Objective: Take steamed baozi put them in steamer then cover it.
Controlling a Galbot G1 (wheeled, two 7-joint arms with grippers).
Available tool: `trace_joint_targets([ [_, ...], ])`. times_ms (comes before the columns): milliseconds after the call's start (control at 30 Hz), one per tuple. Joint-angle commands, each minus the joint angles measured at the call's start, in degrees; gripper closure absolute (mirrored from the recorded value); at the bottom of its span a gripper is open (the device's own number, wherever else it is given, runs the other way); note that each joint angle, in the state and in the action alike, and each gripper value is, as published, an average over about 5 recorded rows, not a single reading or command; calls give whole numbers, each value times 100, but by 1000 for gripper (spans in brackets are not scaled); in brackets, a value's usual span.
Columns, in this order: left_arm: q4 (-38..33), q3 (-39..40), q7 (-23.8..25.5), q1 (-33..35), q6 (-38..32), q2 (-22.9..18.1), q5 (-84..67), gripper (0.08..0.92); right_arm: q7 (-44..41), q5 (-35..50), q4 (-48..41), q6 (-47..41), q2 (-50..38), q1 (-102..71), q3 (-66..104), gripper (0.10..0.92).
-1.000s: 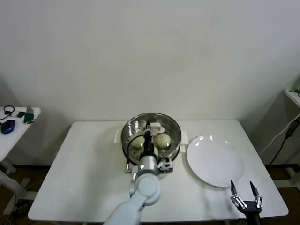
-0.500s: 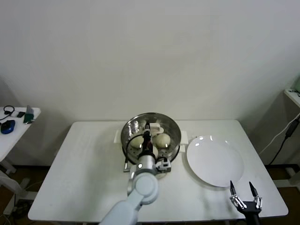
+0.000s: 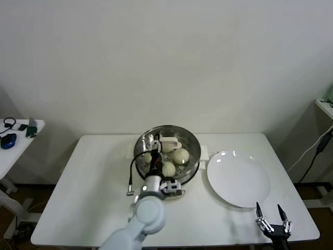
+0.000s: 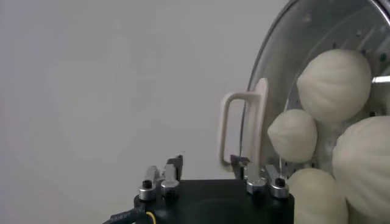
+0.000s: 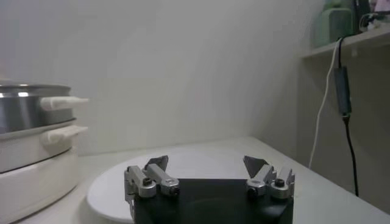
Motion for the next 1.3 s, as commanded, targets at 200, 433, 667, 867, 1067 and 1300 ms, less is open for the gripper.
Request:
trace_joint_targets([
  [200,-1880,-1718,-2473,2058,-2846,1010,-4208,255,281,-748,262,-362,160,-22,-50,203],
  [433,-1539,-3703,-2281,3467,-4683,221,-6686,178,304,-1058,252,-463,341,117,-74,203],
  [667,109,-5014,-1789,3934,-6073,542,-9155,177,284,-1374,226,-595,386,223,-149,203],
  [867,872,-4772,-1525,3925,-6268,560,-9319,177,261,-1411,236,-638,382,275,-175,203],
  [1067,981,-4498,-1463,3903,-6204,442,-9225,177,251,-1393,218,-660,351,301,-171,203],
  [1300,928,-4349,-1328,3981,-6164,436,-9156,177,250,-1362,207,-688,310,314,-177,203],
])
